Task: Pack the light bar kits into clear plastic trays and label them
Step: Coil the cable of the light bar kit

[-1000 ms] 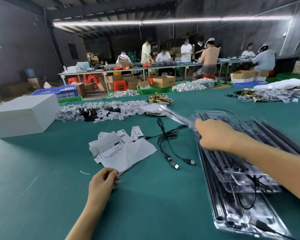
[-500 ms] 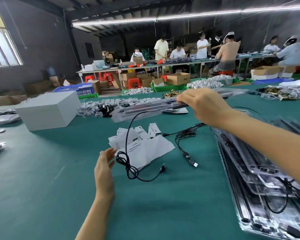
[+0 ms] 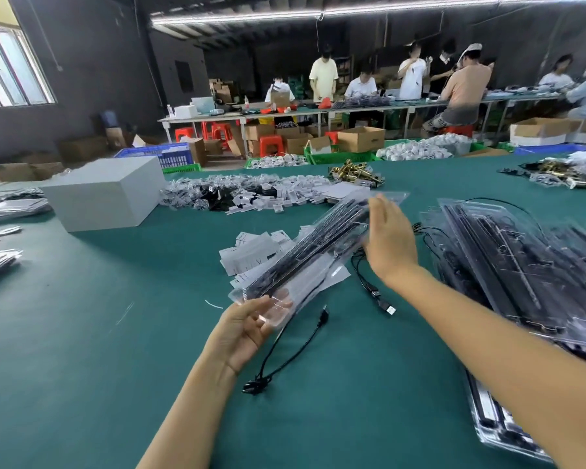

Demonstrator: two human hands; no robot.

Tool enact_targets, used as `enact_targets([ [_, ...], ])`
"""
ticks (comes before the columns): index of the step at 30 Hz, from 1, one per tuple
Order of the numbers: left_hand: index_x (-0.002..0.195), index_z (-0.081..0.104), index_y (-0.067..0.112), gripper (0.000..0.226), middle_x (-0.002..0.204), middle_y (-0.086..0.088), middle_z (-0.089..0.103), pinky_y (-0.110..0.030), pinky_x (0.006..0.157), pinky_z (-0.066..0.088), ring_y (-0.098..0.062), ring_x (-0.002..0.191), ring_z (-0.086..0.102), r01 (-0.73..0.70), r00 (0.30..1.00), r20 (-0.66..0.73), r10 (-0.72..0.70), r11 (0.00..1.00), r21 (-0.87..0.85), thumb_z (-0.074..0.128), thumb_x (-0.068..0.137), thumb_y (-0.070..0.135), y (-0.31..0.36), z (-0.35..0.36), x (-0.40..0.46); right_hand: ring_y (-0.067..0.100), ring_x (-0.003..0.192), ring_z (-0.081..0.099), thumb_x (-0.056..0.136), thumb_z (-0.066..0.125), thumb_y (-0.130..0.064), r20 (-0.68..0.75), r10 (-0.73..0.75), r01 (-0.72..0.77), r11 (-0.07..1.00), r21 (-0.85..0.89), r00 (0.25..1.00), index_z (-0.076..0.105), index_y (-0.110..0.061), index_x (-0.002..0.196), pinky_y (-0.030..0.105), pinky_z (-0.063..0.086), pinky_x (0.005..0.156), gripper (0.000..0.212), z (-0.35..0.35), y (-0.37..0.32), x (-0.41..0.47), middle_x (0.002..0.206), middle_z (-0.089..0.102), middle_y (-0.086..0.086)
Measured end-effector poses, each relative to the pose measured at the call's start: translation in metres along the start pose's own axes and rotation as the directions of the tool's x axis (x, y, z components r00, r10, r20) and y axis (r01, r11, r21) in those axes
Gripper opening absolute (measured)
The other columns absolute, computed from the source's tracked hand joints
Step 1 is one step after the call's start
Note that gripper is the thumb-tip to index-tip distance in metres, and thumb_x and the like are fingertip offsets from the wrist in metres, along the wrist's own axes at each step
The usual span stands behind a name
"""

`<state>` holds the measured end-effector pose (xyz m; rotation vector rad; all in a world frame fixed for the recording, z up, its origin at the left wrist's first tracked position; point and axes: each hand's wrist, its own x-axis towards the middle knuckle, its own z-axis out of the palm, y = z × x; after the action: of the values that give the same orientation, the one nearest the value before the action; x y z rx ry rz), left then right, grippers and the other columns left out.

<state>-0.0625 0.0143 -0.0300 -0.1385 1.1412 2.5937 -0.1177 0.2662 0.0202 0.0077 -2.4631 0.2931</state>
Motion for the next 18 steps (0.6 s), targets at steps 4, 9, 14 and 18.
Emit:
enact_targets([
  [4,0.078,0.068,-0.005,0.01,0.092,-0.021,0.073,-0.028,0.055,0.06,-0.026,0.072,0.073,0.0,0.999,-0.043,0.001,1.0,0.015,0.063,0.069,-0.004,-0.01,-0.001,0.007,0.035,0.09,0.049,0.089,0.047,0.002,0.232,0.433,-0.486,0.824,0.289,0.871,0.048,0.0,0.112,0.035,0.04,0.075,0.023,0.001,-0.021,-0.029,0.119,0.047,0.019],
  [9,0.105,0.059,-0.008,0.02,0.094,-0.023,0.072,-0.027,0.057,0.059,-0.026,0.076,0.073,-0.036,0.997,-0.065,0.031,0.997,-0.075,0.051,0.087,-0.007,-0.017,0.0,0.011,0.011,0.102,0.063,0.075,0.036,0.009,0.76,-0.161,-0.412,0.761,0.502,0.629,0.07,-0.011,0.104,0.02,0.048,0.088,0.049,-0.004,-0.06,-0.094,0.107,0.071,0.003],
  [14,0.111,0.055,-0.004,0.021,0.087,-0.016,0.073,-0.026,0.056,0.058,-0.02,0.073,0.073,-0.122,0.985,-0.132,0.108,0.987,-0.101,0.05,0.09,-0.008,-0.015,-0.003,0.011,0.012,0.12,0.056,0.078,0.054,0.001,0.668,-0.569,-0.479,0.468,0.743,0.479,0.059,-0.027,0.106,0.021,0.043,0.099,0.04,-0.013,-0.068,-0.13,0.122,0.064,-0.001],
  [18,0.128,0.05,-0.005,0.038,0.101,-0.015,0.072,-0.026,0.059,0.058,-0.02,0.08,0.073,-0.16,0.977,-0.158,0.146,0.984,-0.08,0.049,0.09,-0.01,-0.014,-0.006,0.011,0.031,0.108,0.064,0.095,0.056,-0.013,0.619,-0.556,-0.578,0.279,0.767,0.554,0.054,-0.012,0.099,0.03,0.048,0.098,0.005,-0.02,-0.056,-0.132,0.098,0.07,0.011],
])
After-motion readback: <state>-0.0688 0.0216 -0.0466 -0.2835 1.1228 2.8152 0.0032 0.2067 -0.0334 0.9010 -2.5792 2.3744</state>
